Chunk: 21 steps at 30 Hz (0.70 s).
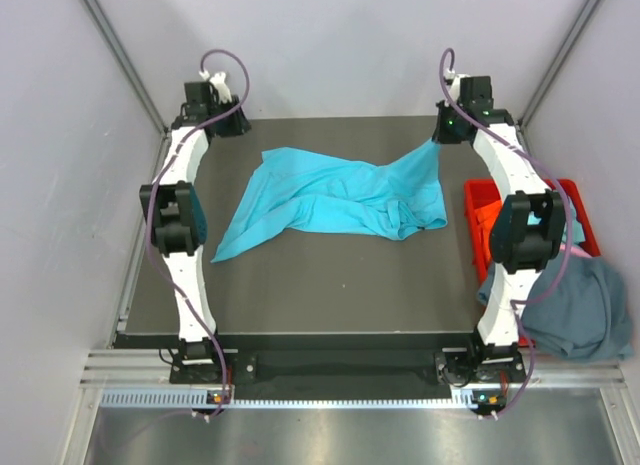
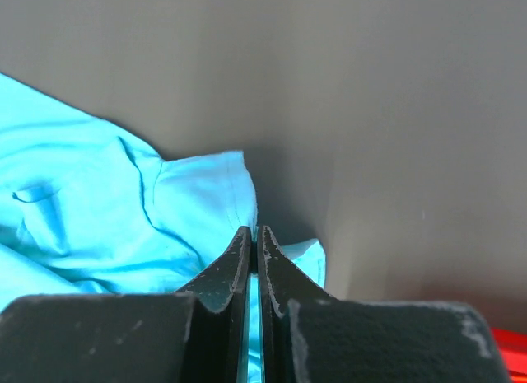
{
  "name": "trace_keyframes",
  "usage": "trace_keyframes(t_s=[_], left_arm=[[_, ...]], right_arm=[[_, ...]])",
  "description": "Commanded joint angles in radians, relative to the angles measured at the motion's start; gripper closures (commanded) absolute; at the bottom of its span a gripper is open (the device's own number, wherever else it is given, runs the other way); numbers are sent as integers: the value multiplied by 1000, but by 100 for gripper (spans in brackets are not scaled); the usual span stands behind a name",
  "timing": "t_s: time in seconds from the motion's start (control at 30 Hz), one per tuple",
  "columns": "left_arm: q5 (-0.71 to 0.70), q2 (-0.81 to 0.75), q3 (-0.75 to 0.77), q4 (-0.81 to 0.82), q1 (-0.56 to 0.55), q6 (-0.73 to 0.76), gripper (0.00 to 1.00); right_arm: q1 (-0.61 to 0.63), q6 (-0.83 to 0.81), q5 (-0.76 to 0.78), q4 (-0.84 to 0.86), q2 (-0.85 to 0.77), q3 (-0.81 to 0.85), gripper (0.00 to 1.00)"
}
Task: Fold and stack the t-shirts
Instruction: Flatten the tshirt out
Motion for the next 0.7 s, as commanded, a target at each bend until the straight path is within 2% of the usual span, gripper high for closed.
trace_keyframes(t_s=[0.0, 0.1, 0.47, 0.67], left_arm=[[79, 93, 85, -15, 15, -67, 62], [91, 188, 176, -22, 15, -87, 63], [113, 291, 213, 13, 15, -119, 52], [53, 336, 239, 1, -3, -81, 51]], right_arm=[[13, 7, -6, 16, 3, 11, 100], [17, 4, -2, 17, 12, -1, 100], [32, -13, 30, 22, 29, -24, 100], [34, -16, 31, 23, 32, -35, 100]])
